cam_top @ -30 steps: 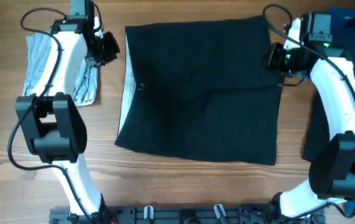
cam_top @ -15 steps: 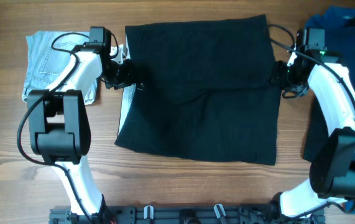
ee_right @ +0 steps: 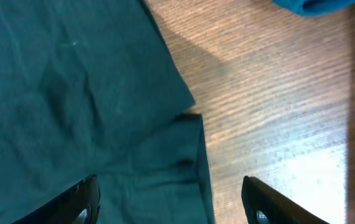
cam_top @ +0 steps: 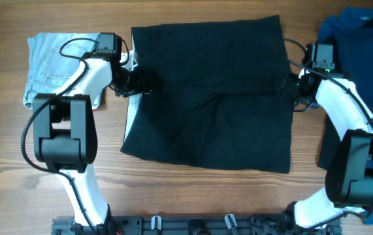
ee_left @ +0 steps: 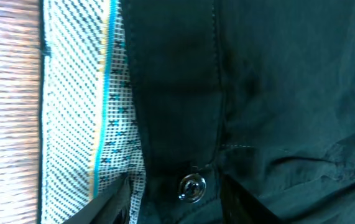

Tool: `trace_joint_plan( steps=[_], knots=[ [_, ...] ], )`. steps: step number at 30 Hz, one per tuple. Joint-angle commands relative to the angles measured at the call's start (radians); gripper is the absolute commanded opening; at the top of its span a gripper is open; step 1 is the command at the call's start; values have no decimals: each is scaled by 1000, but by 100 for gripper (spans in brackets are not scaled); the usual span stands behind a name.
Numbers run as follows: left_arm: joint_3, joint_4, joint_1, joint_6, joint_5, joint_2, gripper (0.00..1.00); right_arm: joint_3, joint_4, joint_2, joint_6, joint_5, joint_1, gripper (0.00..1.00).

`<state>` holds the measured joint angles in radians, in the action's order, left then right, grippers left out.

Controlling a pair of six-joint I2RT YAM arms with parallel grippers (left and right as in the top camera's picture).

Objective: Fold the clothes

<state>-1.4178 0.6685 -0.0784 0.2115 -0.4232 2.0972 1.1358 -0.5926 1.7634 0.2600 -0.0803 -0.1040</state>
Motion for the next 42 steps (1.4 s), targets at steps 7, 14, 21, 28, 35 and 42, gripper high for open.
trace_joint_plan(
  steps=[7,14,21,28,35,42],
  knots=[
    [13,-7,-11,9,-22,37,4,-30,27,14,5,-25,-6,74],
    [13,0,-10,9,-22,16,4,-30,29,14,6,-25,-6,74],
    [13,5,-11,9,-22,23,35,-30,31,14,5,-25,-6,74],
    [13,5,-14,8,-55,31,4,-30,32,14,6,-25,-6,74],
    [13,44,-13,-51,-60,-81,4,-30,32,14,6,-25,-6,79],
    [13,62,-4,-45,36,-112,4,-30,32,14,5,-25,-6,80]
  ],
)
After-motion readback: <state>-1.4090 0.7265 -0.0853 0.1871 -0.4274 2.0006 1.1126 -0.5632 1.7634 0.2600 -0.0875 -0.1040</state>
